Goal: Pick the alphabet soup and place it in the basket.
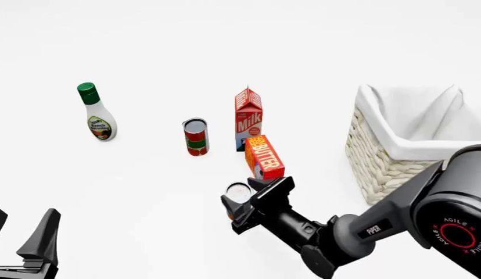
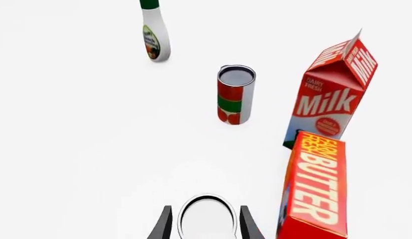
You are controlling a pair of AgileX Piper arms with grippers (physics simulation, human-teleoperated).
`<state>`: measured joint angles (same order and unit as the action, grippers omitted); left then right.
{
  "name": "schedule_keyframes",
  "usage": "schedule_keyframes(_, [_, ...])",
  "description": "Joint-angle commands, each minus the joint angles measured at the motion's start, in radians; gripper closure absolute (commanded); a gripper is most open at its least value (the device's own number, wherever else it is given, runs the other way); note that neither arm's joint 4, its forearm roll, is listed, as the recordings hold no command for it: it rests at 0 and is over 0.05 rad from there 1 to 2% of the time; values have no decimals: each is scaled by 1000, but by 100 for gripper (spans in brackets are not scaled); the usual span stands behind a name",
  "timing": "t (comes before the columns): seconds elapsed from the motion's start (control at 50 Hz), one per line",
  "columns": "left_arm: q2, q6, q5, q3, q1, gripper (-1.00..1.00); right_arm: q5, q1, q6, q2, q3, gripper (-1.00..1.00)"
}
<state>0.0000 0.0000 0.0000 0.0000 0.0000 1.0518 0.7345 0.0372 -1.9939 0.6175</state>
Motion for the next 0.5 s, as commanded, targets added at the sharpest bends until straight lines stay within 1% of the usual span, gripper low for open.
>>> schedule_keyframes(0.02, [0,0,0,0,0,-100,-3,3,1,-29,19,-100])
schedule_keyframes(0.5, [0,0,0,0,0,-100,0,5,6,-84,48,-100])
